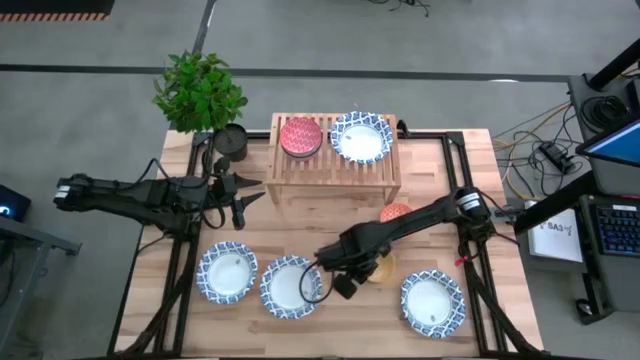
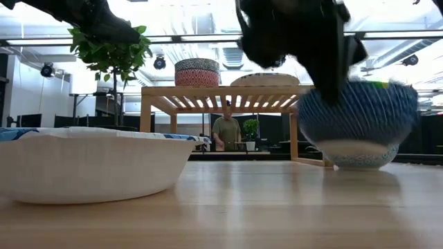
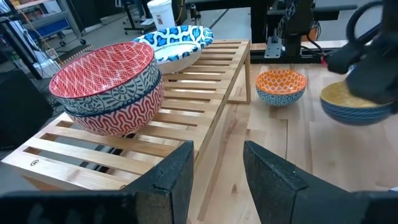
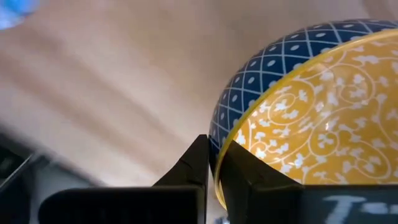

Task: Place and stack bowls onto a shelf
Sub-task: Stack the yellow bowl on top of the red bowl on the shelf

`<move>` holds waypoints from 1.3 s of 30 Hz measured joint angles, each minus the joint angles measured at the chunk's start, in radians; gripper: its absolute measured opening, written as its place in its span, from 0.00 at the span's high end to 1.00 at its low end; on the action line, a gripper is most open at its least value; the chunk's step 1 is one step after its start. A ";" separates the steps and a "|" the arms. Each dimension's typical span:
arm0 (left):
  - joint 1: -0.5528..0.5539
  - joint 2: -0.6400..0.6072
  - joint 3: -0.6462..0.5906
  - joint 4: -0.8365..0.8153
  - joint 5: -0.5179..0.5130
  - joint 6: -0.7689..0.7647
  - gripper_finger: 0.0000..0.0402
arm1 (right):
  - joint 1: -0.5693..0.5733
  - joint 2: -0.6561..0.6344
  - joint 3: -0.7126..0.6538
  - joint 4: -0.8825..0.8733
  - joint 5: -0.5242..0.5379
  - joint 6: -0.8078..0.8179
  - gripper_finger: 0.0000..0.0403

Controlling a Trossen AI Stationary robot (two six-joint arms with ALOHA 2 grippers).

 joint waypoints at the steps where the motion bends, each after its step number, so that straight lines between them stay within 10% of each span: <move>1: 0.000 0.000 0.000 0.000 0.000 0.000 0.69 | 0.002 -0.001 0.023 -0.006 -0.005 -0.036 0.96; 9: 0.000 0.000 0.000 0.000 0.000 0.000 0.69 | 0.010 -0.001 0.263 -0.040 0.034 -0.298 0.97; 25: 0.000 -0.002 0.000 0.000 0.000 0.004 0.69 | -0.084 -0.006 0.612 -0.060 0.489 -0.851 0.97; 34: 0.000 -0.005 0.000 0.000 0.000 0.009 0.69 | -0.142 -0.015 0.609 -0.026 0.945 -1.615 0.97; 39: 0.000 -0.005 0.000 0.000 0.000 0.018 0.69 | -0.184 -0.016 0.609 0.039 1.016 -2.030 0.97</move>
